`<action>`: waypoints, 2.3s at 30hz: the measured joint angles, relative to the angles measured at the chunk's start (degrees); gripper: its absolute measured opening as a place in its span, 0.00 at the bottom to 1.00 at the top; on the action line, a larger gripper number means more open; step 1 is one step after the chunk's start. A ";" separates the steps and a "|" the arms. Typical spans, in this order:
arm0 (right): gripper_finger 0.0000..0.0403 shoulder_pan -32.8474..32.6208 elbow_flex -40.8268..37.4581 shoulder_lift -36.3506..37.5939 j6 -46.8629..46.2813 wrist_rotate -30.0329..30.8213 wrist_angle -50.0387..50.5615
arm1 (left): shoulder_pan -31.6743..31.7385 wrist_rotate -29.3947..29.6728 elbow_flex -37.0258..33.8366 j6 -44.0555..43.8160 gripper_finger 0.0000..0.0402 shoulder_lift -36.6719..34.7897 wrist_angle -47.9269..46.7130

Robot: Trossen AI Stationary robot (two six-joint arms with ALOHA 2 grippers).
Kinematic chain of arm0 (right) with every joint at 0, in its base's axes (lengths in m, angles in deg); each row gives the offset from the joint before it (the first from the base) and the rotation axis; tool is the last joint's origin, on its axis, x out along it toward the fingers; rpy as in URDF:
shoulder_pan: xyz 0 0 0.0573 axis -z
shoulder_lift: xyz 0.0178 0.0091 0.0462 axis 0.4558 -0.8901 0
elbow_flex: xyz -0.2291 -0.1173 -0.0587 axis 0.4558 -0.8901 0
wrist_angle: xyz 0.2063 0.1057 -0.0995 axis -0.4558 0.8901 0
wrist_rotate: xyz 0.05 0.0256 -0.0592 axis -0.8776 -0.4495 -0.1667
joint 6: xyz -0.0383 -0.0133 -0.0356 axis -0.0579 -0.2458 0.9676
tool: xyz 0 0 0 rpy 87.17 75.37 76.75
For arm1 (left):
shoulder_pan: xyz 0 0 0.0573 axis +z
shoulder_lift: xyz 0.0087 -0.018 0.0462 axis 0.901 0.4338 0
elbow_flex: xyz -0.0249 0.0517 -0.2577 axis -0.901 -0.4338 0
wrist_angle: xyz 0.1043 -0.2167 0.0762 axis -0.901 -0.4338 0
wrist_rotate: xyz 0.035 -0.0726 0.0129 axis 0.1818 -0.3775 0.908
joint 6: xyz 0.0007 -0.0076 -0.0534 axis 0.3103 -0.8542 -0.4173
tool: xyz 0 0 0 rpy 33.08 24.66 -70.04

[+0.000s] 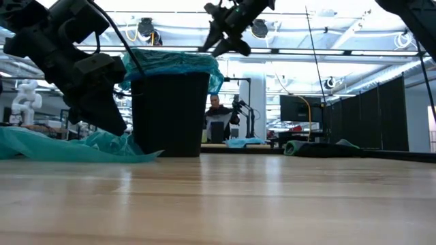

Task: Place trash/remove bag and relplace
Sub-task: Remove the trash bag from the trash bin

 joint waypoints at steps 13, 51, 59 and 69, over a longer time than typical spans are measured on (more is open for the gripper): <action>0.29 3.90 0.00 3.99 5.82 4.23 12.73 | 0.02 5.06 0.07 -4.57 0.26 -10.53 -5.60; 0.00 7.44 -36.89 16.78 6.35 -7.58 -0.76 | 18.37 17.66 10.84 -34.83 0.00 -18.19 -49.05; 0.00 13.02 -43.47 16.25 3.49 -14.91 -13.19 | 31.24 16.39 10.82 -24.63 0.00 -11.99 -39.11; 0.00 14.16 -44.94 7.33 -2.05 -24.21 -32.31 | 44.76 7.96 10.82 -9.76 0.00 -0.71 -19.35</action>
